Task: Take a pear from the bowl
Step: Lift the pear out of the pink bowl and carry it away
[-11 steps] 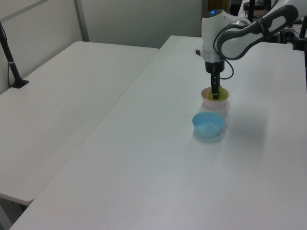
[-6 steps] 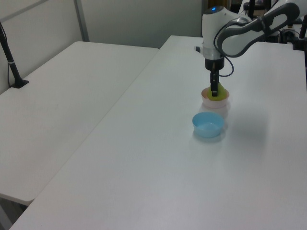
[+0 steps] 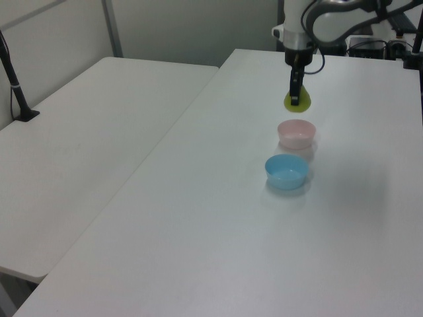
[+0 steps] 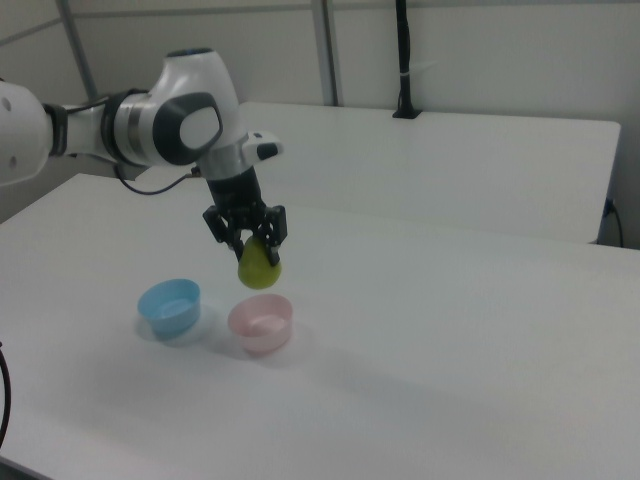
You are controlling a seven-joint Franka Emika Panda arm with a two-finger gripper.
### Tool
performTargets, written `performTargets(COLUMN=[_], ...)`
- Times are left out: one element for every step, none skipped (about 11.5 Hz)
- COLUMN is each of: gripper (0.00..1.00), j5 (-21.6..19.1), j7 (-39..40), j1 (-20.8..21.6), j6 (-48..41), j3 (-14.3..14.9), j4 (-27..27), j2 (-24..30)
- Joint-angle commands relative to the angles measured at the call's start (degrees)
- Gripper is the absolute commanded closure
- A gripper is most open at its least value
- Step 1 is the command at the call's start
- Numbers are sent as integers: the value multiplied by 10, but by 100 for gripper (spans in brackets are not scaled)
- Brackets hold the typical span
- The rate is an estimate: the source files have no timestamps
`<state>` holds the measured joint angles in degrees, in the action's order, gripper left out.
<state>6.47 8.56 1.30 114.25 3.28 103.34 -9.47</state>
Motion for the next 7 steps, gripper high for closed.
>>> performTargets(gripper=[61, 61, 61, 61, 61, 61, 61], j5=[-2, -2, -2, -2, -2, -2, -1], j7=[29, 56, 78, 101, 117, 124, 125], j1=[-43, -65, -86, -108, -124, -139, -146], j6=[-46, -45, -39, -28, -14, 15, 37], j3=[2, 2, 2, 2, 2, 2, 3], j4=[-46, -50, -51, -61, -63, -63, -63], j2=[8, 4, 0, -11, -25, -40, -62])
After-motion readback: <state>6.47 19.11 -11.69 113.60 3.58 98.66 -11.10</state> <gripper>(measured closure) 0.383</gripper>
